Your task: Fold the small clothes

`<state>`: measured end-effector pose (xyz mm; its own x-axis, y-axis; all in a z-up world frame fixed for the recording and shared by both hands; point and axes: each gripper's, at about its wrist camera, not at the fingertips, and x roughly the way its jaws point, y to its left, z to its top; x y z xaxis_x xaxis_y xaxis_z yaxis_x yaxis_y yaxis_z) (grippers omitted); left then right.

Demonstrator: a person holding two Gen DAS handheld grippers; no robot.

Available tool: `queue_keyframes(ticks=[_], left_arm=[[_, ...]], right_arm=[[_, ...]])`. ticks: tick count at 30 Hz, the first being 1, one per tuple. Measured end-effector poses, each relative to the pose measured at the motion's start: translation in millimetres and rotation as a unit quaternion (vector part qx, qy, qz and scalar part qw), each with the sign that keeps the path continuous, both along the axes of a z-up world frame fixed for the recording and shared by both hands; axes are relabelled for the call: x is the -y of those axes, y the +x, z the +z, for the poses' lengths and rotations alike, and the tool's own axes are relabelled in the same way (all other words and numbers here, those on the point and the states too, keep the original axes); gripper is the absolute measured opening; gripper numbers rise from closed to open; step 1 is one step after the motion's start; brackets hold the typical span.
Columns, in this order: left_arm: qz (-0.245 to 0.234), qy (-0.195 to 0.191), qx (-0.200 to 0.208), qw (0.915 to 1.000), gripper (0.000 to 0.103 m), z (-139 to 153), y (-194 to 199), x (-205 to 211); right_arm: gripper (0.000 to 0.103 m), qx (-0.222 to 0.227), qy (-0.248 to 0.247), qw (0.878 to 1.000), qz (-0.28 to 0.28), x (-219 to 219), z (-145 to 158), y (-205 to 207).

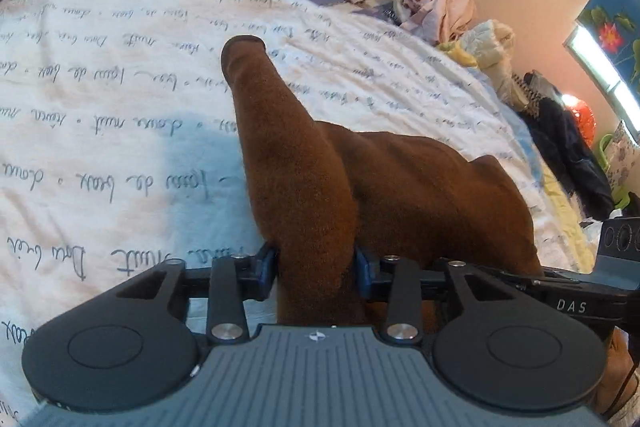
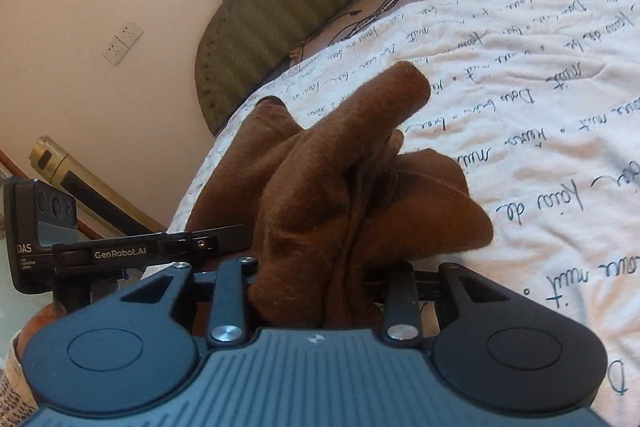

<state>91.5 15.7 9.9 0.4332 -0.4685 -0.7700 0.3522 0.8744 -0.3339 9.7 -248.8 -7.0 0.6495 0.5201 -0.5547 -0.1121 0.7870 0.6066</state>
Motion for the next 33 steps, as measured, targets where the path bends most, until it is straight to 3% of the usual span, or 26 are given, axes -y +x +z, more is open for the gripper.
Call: queue_keyframes(ticks=[2,3,5,8,10,11,12,13,14,15,16,20,22,23,24,25,26,27,29,30,31,33], left_arm=[[0.03,0.038,-0.028,0.9984,0.084,-31,4,-11],[0.042,0.027,-0.04,0.9979,0.079,-41,-3,-25],[0.028,-0.045,-0.058,0.9969,0.08,-45,-21,-42],[0.011,-0.081,-0.06,0.9949,0.079,-44,-58,-55],[0.011,-0.11,-0.08,0.9907,0.073,-50,-74,-57],[0.016,-0.116,-0.089,0.9891,0.064,-56,-79,-57],[0.02,-0.118,-0.099,0.9879,0.043,-64,-83,-57],[0.019,-0.117,-0.106,0.9874,0.031,-72,-84,-56],[0.023,-0.12,-0.104,0.9871,0.022,-77,-85,-58],[0.028,-0.137,-0.108,0.9843,0.019,-80,-85,-63],[0.033,-0.152,-0.113,0.9814,0.017,-79,-85,-68],[0.048,-0.181,-0.099,0.9773,0.016,-62,-94,-81],[0.045,-0.159,-0.096,0.9815,0.016,-66,-99,-81],[0.048,-0.138,-0.096,0.9846,0.02,-72,-102,-81],[0.051,-0.126,-0.097,0.986,0.028,-77,-104,-84],[0.053,-0.135,-0.098,0.9846,0.029,-75,-106,-90],[0.06,-0.133,-0.095,0.9847,0.037,-68,-108,-95],[0.073,-0.113,-0.07,0.9885,0.06,-54,-110,-99],[0.069,-0.096,-0.006,0.9929,0.087,-23,-104,-93],[0.06,-0.102,0.017,0.9928,0.086,-9,-97,-87],[0.057,-0.106,0.028,0.9923,0.086,1,-87,-78],[0.044,-0.127,0.028,0.9906,0.085,10,-62,-53]], right_arm=[[0.066,-0.059,-0.045,0.997,-0.001,-13,-28,7],[0.07,-0.071,-0.071,0.995,-0.003,-18,-34,3],[0.07,-0.049,-0.067,0.997,-0.003,-15,-33,-17],[0.081,-0.026,-0.047,0.999,0.004,-4,-25,-48],[0.081,-0.021,-0.055,0.998,0.007,-3,-24,-61],[0.081,-0.022,-0.046,0.999,0.009,-2,-27,-67],[0.081,-0.017,-0.029,0.999,0.016,0,-31,-70],[0.081,-0.015,-0.018,1.0,0.019,0,-36,-70],[0.077,-0.021,-0.018,0.999,0.016,-2,-41,-70],[0.033,-0.026,-0.029,0.999,0.013,-6,-48,-67],[0.011,-0.039,-0.024,0.999,0.007,-5,-52,-64],[0.011,-0.018,-0.015,1.0,0.003,-2,-26,-71],[0.023,-0.006,-0.034,0.999,0.0,-2,-17,-77],[0.038,-0.009,-0.073,0.997,-0.002,-5,-19,-78],[0.085,-0.025,-0.132,0.991,-0.012,-7,-25,-78],[0.098,-0.018,-0.173,0.985,-0.021,-7,-26,-83],[0.098,0.011,-0.203,0.979,-0.019,-4,-23,-90],[0.097,0.032,-0.21,0.977,-0.019,0,-16,-96],[0.091,0.072,-0.182,0.98,-0.031,12,1,-95],[0.071,0.097,-0.177,0.979,-0.03,12,10,-89],[0.041,0.11,-0.197,0.974,-0.033,6,17,-78],[0.012,0.116,-0.239,0.963,-0.032,-10,17,-53]])
